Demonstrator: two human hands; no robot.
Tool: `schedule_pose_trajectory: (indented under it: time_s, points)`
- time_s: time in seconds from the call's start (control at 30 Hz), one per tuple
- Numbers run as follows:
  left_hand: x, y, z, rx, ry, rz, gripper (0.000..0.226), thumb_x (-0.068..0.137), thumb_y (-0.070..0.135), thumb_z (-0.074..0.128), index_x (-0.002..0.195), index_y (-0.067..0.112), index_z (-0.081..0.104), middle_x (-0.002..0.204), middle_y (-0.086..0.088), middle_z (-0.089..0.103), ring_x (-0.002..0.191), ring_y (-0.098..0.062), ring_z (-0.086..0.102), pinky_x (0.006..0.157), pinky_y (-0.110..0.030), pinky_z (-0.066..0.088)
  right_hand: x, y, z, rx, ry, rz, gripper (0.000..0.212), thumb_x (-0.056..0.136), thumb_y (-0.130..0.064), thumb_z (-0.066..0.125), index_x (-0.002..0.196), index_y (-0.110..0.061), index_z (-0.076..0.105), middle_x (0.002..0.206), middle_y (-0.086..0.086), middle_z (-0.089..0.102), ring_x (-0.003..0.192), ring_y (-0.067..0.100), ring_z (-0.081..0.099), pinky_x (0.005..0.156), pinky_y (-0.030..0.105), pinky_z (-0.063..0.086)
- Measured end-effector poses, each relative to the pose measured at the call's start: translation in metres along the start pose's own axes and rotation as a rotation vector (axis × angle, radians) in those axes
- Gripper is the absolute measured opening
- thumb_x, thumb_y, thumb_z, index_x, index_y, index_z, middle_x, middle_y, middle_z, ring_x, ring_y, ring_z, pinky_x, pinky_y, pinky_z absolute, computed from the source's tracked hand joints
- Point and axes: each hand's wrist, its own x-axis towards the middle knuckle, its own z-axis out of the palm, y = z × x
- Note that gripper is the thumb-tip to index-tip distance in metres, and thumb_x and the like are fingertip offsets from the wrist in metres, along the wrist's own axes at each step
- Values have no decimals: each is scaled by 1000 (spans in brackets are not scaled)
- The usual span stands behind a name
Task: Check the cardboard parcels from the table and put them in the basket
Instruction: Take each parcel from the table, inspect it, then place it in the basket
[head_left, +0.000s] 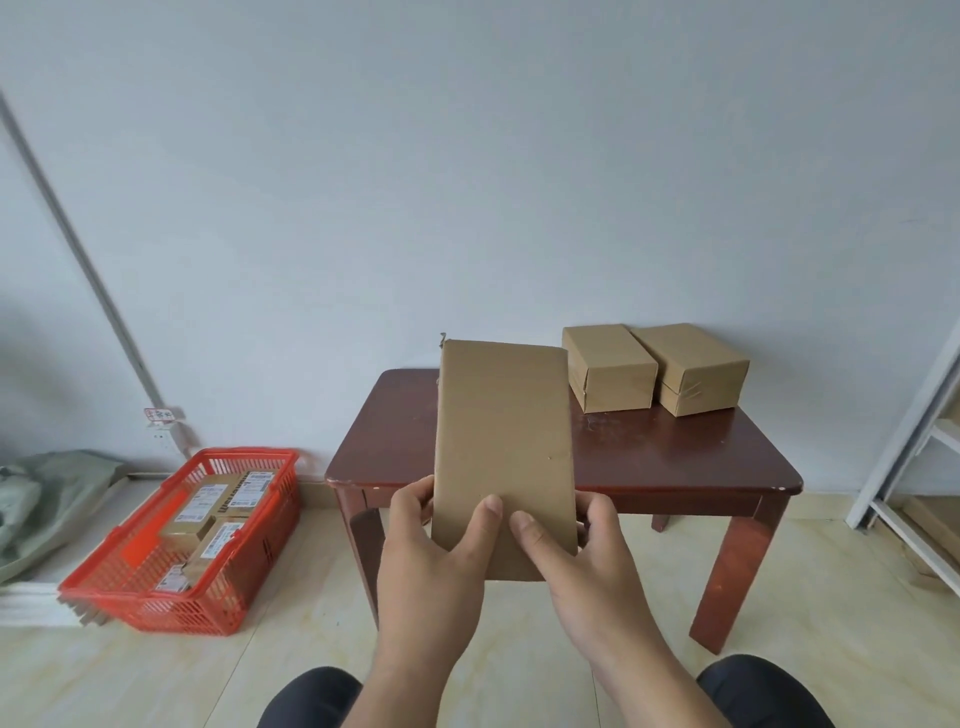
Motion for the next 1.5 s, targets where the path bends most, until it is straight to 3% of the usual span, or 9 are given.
schedule_pose_trajectory:
  time_s: [0.1,0.23,0.43,0.57,0.7,0.9,1.23,1.4,1.5]
  points:
    - [-4,4,1,-8,9,3,42,85,44,82,117,37,56,113,21,67,96,14,63,77,-20,53,0,-3,0,19,-17,-27,47,90,-32,83,130,-36,60,118,-9,76,102,2,73,82,22,58]
    - [-10,3,1,-1,-29,36,53,86,37,83,131,35,55,117,24,63,104,17,59,77,-10,52,3,-6,1,-37,9,-71,60,74,-66,77,127,-42,68,123,-9,73,110,6,72,98,40,59]
    - [-6,9,-2,71,-26,61,46,84,48,78,126,45,61,116,19,55,109,10,52,96,-29,53,0,-4,4,-63,61,-86,75,65,-79,74,128,-38,68,125,-8,71,111,8,71,97,43,60]
    - [-3,8,-2,50,9,13,40,85,55,78,120,42,63,114,17,54,109,0,58,94,-34,56,-4,-2,6,-39,56,-72,69,68,-73,80,127,-40,65,123,-9,71,109,8,72,95,42,60]
    - [-9,5,-2,71,-19,6,50,85,57,77,127,39,57,119,22,50,112,7,54,86,-17,48,-2,-9,3,-31,60,-35,37,86,-46,83,116,-37,64,105,-15,77,92,-1,72,84,33,58]
    - [-10,7,-3,10,-61,-26,62,80,56,83,132,36,55,122,22,65,105,6,66,87,-29,60,-2,-21,2,-76,97,-42,38,86,-54,79,111,-29,64,99,-13,75,80,-7,68,72,26,52]
    - [-2,12,-3,55,-12,22,75,67,83,67,129,42,62,120,18,59,112,2,58,94,-41,59,-4,-22,0,-138,29,-76,71,77,-71,77,139,-44,58,124,-20,72,113,2,69,98,40,58]
    - [-5,12,-1,85,-31,36,69,69,76,70,130,45,60,122,19,58,116,-1,59,95,-38,58,-1,-29,-1,-166,71,-71,32,86,-61,76,109,-39,73,102,-20,77,98,3,72,90,39,60]
    - [-2,15,-2,49,-33,3,51,77,68,75,120,44,62,120,17,67,109,-4,66,88,-35,60,-2,-27,-1,-177,77,-63,34,85,-64,76,106,-38,72,101,-18,77,96,3,72,86,37,60]
